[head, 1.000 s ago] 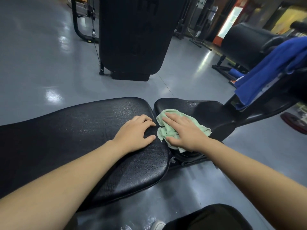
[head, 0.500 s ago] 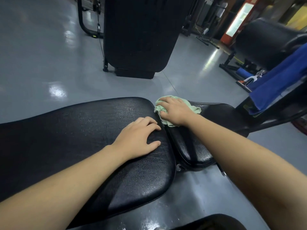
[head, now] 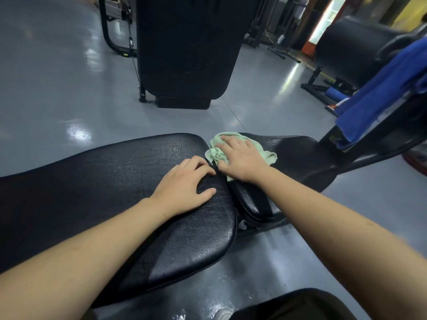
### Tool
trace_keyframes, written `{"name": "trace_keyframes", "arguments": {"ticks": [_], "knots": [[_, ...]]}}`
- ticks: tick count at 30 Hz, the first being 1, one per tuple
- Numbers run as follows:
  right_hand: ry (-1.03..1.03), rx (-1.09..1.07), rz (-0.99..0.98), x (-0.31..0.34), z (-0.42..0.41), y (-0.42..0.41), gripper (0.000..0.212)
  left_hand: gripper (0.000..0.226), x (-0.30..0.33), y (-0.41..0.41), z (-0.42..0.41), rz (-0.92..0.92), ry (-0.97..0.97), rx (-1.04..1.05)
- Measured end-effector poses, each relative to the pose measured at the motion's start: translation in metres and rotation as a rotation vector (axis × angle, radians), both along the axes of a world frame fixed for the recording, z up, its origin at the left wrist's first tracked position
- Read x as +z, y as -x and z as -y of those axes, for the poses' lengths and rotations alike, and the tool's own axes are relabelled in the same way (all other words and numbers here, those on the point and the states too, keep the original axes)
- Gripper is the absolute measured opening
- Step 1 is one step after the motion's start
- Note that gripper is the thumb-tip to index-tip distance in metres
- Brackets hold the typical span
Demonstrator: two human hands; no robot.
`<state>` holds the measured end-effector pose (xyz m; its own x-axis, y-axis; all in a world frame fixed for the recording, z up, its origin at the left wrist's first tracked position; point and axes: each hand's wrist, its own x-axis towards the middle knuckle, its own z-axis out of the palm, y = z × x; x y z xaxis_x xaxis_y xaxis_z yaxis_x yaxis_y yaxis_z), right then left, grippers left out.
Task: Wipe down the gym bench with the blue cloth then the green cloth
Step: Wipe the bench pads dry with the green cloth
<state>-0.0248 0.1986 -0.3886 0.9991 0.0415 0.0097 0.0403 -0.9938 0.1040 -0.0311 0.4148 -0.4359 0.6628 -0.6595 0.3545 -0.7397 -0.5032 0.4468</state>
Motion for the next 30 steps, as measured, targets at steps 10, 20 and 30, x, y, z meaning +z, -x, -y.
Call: {"name": "trace_keyframes", "arguments": {"ticks": [10,20,30], "knots": [[0.007,0.064,0.168,-0.016,-0.002,0.11,0.065,0.044,0.005,0.009,-0.002,-0.046,-0.021,0.024],[0.058,0.194,0.213,-0.019,0.024,0.149,0.068,0.036,0.005,0.018,0.011,0.033,-0.008,-0.029],[0.011,0.306,0.168,-0.008,0.067,0.146,0.071,0.039,0.008,0.02,0.011,0.004,-0.041,-0.049]]}}
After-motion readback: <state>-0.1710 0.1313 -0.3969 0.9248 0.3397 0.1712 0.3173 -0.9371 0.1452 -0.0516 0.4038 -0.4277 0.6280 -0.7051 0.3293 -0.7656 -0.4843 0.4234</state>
